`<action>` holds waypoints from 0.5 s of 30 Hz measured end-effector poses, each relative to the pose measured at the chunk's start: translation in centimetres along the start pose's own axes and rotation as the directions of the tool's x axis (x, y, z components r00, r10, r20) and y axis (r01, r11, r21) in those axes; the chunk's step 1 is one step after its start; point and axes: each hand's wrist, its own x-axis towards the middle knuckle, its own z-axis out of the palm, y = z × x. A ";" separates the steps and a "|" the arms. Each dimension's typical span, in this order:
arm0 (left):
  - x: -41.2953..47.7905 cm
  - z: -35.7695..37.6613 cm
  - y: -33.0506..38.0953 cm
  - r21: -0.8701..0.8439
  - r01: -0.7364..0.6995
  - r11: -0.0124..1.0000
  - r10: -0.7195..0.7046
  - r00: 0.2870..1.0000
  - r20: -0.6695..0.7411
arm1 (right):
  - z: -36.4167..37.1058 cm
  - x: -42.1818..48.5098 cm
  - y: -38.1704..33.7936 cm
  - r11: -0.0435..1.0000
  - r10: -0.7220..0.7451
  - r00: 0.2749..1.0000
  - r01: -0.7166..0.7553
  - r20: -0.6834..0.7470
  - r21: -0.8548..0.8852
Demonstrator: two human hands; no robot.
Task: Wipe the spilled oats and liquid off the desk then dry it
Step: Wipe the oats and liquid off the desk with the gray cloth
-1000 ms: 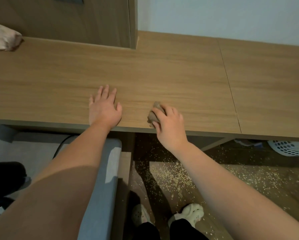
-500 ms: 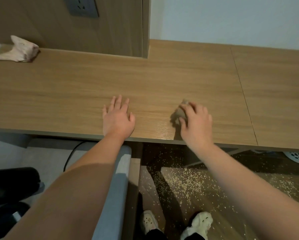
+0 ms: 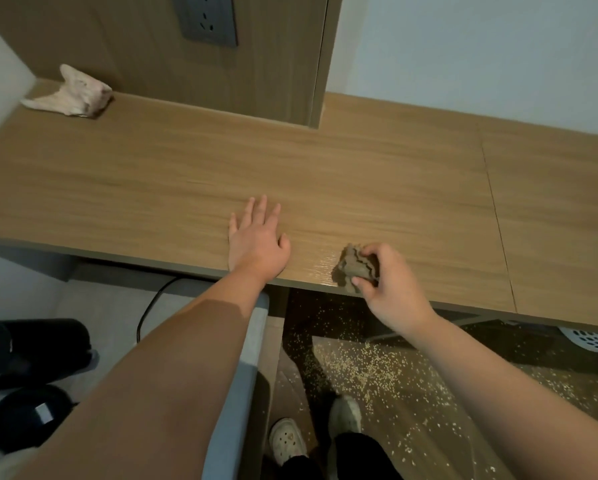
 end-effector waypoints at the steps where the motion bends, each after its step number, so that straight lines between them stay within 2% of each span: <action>1: 0.0 -0.3 0.0 -0.008 -0.012 1.000 0.012 0.999 0.034 | -0.5 0.3 -0.5 0.998 0.039 0.999 -0.037 -0.033 0.059; 3: 0.1 -1.3 -0.4 -0.094 -0.021 0.995 0.035 0.988 0.149 | -1.2 0.8 -1.3 0.996 0.038 0.997 -0.033 -0.061 0.084; 5: -0.1 -3.6 -1.1 -0.330 0.049 0.943 0.050 0.958 0.283 | -1.6 1.3 -2.6 0.999 0.001 0.999 0.001 -0.044 0.045; 6: -0.6 -4.8 -1.3 -0.488 0.123 0.864 0.052 0.942 0.331 | -1.7 1.7 -3.4 0.999 -0.027 0.999 0.028 -0.032 0.029; 8: -1.7 -7.4 -1.5 -0.762 0.294 0.577 0.078 0.909 0.409 | -1.5 2.7 -5.3 0.995 -0.094 0.996 0.094 -0.005 0.017; 9: -2.3 -8.4 -1.7 -0.833 0.367 0.413 0.098 0.892 0.441 | -1.3 3.4 -6.4 0.991 -0.131 0.991 0.131 0.010 0.014; 10: -2.8 -9.2 -1.9 -0.857 0.419 0.298 0.110 0.877 0.467 | -1.0 4.1 -7.7 0.984 -0.176 0.984 0.176 0.024 0.011; 12: -3.4 -9.9 -2.9 -0.860 0.472 0.196 0.077 0.867 0.493 | -0.3 5.7 -10.3 0.960 -0.279 0.958 0.280 0.071 -0.004; 15: -3.1 -10.8 -5.5 -0.865 0.499 0.050 -0.090 0.865 0.493 | 1.0 8.5 -14.3 0.908 -0.413 0.892 0.418 0.186 0.010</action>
